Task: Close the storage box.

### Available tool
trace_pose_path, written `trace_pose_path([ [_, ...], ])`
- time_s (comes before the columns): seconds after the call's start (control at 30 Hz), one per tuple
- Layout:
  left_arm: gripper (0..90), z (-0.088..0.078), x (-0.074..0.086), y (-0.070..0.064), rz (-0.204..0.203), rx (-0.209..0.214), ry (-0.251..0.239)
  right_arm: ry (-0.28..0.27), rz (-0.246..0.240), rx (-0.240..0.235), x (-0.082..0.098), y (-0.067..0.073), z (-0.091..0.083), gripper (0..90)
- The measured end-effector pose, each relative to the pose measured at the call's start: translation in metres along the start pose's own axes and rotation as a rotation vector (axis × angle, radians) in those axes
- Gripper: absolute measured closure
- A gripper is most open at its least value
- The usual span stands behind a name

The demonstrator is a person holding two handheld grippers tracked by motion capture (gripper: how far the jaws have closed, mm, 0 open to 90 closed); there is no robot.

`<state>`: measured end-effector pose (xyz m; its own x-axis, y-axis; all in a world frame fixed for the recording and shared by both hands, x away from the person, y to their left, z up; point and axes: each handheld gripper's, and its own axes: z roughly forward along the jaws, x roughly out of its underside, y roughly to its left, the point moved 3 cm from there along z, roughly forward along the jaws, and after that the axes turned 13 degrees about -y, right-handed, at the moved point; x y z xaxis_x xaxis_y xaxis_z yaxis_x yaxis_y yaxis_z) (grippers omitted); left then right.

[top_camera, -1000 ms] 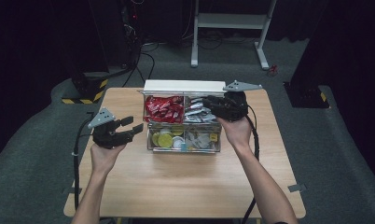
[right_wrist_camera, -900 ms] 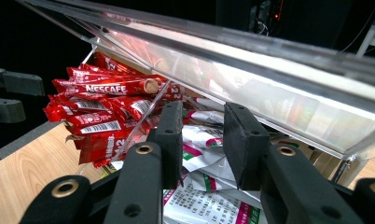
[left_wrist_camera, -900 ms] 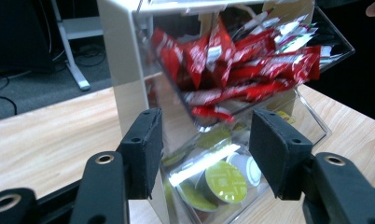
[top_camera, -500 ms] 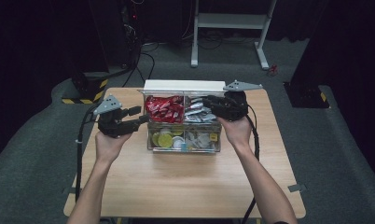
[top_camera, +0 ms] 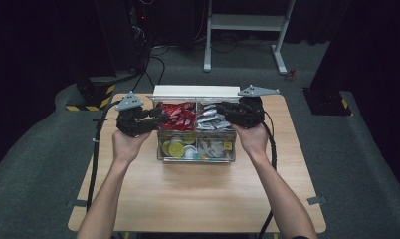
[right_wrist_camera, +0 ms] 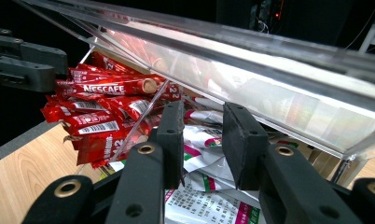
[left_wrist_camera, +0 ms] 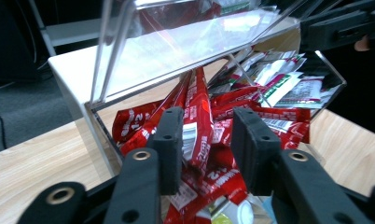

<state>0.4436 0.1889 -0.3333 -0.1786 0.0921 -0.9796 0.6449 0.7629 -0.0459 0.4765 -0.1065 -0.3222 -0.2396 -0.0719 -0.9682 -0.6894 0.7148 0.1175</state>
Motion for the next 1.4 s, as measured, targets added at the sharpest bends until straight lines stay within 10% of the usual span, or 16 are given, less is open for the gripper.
trace_pose_path([
  [0.67,68.6,0.023,0.004,-0.002,0.028,-0.037,0.096,0.001,0.004,0.003,0.000,0.000,0.001,68.5],
  [1.4,82.4,0.022,0.004,-0.003,0.072,-0.037,0.098,0.001,0.008,0.003,0.001,0.000,0.002,68.5],
])
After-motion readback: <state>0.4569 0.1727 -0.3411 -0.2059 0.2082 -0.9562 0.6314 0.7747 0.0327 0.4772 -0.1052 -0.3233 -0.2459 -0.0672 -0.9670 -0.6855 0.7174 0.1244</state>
